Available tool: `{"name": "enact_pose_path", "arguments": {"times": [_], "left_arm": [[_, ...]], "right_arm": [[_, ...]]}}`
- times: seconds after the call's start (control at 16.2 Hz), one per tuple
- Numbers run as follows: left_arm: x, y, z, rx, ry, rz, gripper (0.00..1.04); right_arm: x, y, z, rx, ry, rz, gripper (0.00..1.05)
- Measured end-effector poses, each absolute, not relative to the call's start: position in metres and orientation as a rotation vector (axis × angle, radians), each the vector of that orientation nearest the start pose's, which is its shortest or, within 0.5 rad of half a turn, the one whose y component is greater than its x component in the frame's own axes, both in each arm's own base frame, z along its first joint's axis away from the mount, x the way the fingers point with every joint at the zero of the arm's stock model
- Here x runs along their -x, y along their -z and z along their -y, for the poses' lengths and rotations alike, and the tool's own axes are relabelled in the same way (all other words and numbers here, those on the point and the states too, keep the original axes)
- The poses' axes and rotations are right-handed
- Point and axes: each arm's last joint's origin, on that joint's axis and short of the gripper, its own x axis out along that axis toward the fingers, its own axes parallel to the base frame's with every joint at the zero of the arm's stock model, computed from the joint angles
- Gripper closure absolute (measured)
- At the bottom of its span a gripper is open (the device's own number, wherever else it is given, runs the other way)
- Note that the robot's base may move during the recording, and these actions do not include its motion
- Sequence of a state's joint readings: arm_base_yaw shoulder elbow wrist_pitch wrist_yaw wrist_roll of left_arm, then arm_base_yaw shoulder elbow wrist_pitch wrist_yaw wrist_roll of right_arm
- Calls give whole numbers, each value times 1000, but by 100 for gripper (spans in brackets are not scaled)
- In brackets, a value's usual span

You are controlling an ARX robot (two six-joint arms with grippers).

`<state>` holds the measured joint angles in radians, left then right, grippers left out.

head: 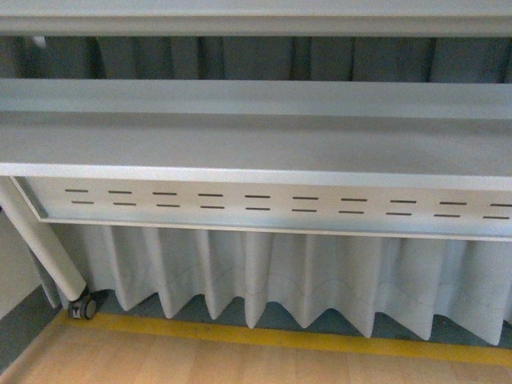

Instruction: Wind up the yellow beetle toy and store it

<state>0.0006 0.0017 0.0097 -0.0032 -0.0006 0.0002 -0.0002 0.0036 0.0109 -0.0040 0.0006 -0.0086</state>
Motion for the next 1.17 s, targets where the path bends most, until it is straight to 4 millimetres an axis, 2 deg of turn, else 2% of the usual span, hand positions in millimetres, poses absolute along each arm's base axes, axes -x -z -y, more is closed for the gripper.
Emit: {"name": "enact_pose_path", "arguments": {"times": [1.17], "left_arm": [[-97,-166,0,0,-2,6,7]], "right_arm": [[-97,-167,0,8,0,6,7]]}}
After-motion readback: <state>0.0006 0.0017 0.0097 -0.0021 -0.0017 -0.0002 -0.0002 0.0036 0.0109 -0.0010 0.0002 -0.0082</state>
